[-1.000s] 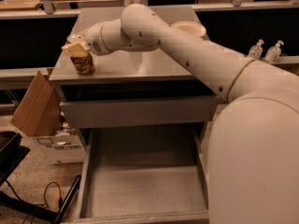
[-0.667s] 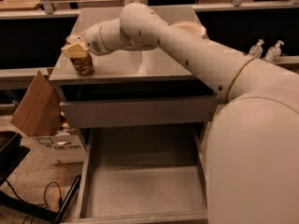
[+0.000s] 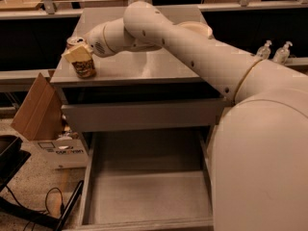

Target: Pick orange can from middle drawer and place on counter

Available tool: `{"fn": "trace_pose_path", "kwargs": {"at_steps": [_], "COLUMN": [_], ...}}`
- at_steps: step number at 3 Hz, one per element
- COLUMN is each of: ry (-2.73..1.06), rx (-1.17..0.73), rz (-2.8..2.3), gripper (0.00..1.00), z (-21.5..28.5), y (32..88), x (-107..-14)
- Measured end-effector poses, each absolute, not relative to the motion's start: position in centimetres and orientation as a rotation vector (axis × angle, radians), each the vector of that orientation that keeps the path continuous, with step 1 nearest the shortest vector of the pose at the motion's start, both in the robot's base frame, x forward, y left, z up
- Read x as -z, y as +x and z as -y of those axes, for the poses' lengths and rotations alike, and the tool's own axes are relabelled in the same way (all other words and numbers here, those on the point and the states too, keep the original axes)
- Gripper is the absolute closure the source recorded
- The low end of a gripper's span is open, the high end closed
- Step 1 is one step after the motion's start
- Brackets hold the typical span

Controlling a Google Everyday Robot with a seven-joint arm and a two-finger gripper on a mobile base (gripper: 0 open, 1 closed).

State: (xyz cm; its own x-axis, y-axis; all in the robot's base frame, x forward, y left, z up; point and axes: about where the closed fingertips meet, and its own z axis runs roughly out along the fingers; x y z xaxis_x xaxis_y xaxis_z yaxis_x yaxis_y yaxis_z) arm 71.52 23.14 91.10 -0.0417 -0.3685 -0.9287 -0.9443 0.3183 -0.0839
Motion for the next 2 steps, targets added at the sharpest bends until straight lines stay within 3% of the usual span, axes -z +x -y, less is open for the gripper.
{"fn": "trace_pose_path", "kwargs": {"at_steps": [1,2], "ry": [-1.225,-1.225], "rx": [-0.738,-0.738], "rz": [-1.601,-1.601], "gripper": [0.0,0.0], "z": [-23.38,-23.38], "y": [71.42,71.42], "x": [-91.0,-91.0]}}
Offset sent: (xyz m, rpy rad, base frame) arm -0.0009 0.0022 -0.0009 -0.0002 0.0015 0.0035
